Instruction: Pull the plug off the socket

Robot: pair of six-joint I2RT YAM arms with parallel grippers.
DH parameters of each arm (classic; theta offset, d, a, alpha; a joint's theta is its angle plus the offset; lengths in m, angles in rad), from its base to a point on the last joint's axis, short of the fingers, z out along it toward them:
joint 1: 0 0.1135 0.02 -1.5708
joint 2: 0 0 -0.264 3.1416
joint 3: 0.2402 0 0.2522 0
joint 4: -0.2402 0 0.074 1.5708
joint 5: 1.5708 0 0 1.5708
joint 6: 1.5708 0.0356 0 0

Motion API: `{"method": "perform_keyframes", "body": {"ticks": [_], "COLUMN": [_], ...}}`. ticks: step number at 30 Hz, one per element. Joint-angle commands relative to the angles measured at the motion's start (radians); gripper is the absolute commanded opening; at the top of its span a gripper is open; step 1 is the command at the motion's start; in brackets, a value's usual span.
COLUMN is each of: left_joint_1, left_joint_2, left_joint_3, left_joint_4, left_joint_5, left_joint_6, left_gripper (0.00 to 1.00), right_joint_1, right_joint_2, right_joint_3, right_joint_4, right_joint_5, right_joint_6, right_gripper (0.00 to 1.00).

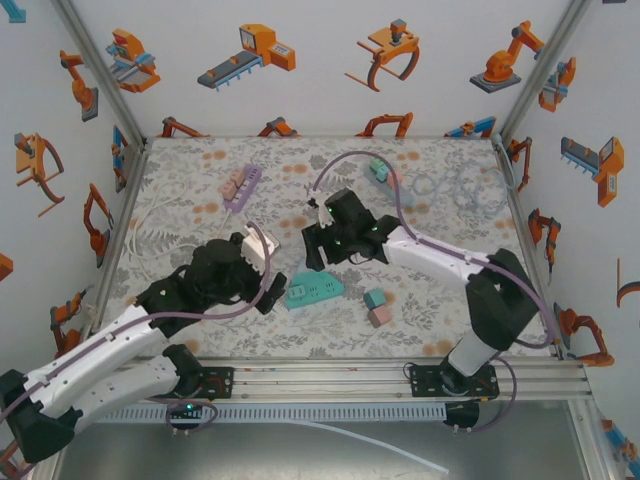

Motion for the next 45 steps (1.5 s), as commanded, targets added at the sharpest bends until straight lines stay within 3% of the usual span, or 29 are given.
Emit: {"method": "perform_keyframes", "body": {"ticks": [1, 11, 15, 34, 38, 45], "left_joint_1": [-0.028, -0.122, -0.122, -0.12, -0.117, -0.108], "left_joint_2": [0.1, 0.298, 0.354, 0.525, 0.536, 0.525], "left_joint_3": [0.039, -0.042, -0.046, -0.005, 0.005, 0.014], "left_joint_4": [-0.05, 0.259, 0.301, 0.291, 0.276, 0.27], "left_joint_5": [-0.02, -0.046, -0.043, -0.049, -0.045, -0.037], "left_joint_6": [0.146, 0.276, 0.296, 0.272, 0.279, 0.302], "left_gripper": [0.97, 0.97, 1.0, 0.59, 0.47, 0.34], "right_joint_1": [-0.029, -0.065, -0.065, -0.053, -0.028, 0.0], "right_joint_2": [0.008, 0.021, 0.035, 0.09, 0.111, 0.163], "right_joint_3": [-0.014, -0.139, -0.152, -0.156, -0.138, -0.1], "right_joint_4": [0.088, 0.209, 0.214, 0.176, 0.111, 0.003], "right_joint_5": [-0.041, -0.213, -0.221, -0.171, -0.094, 0.05], "right_joint_6": [0.036, 0.051, 0.056, 0.069, 0.05, 0.054], "right_gripper": [0.66, 0.66, 0.66, 0.62, 0.62, 0.61]}}
